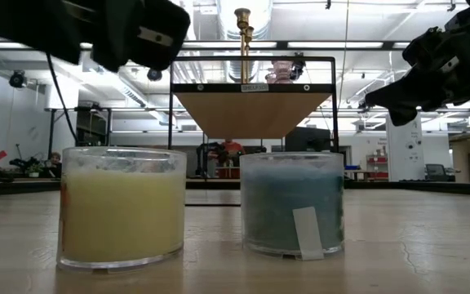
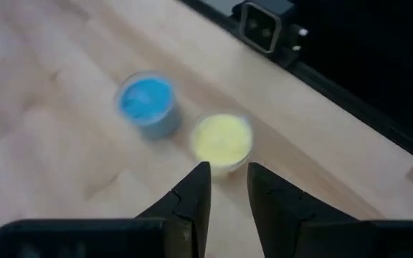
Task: Pick & Place candle stick holders
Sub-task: Put the yellow scented candle on the shelf
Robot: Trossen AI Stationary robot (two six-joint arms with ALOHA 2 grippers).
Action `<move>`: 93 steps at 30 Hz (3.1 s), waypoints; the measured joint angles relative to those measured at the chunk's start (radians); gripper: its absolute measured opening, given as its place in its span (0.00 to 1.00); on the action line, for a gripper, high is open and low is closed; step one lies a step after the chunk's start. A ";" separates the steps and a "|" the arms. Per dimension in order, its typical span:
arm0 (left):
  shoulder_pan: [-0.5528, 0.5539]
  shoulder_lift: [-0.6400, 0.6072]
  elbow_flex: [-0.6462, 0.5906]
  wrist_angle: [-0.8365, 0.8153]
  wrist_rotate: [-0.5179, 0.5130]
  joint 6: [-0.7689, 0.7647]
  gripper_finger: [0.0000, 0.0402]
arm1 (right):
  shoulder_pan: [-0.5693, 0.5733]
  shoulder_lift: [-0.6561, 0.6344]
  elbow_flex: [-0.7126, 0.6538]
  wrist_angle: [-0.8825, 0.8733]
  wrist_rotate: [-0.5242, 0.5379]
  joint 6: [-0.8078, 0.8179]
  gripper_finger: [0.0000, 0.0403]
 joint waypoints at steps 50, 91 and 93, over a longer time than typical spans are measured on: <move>-0.068 0.219 0.010 0.184 -0.146 -0.155 0.04 | 0.000 0.000 0.000 0.000 0.000 -0.001 0.02; -0.183 0.148 -0.005 0.179 -0.459 -0.592 0.21 | -0.001 0.000 0.000 0.000 0.001 -0.001 0.02; -0.177 0.147 -0.019 0.182 -0.449 -0.607 0.26 | 0.000 0.000 0.000 0.000 0.000 -0.001 0.02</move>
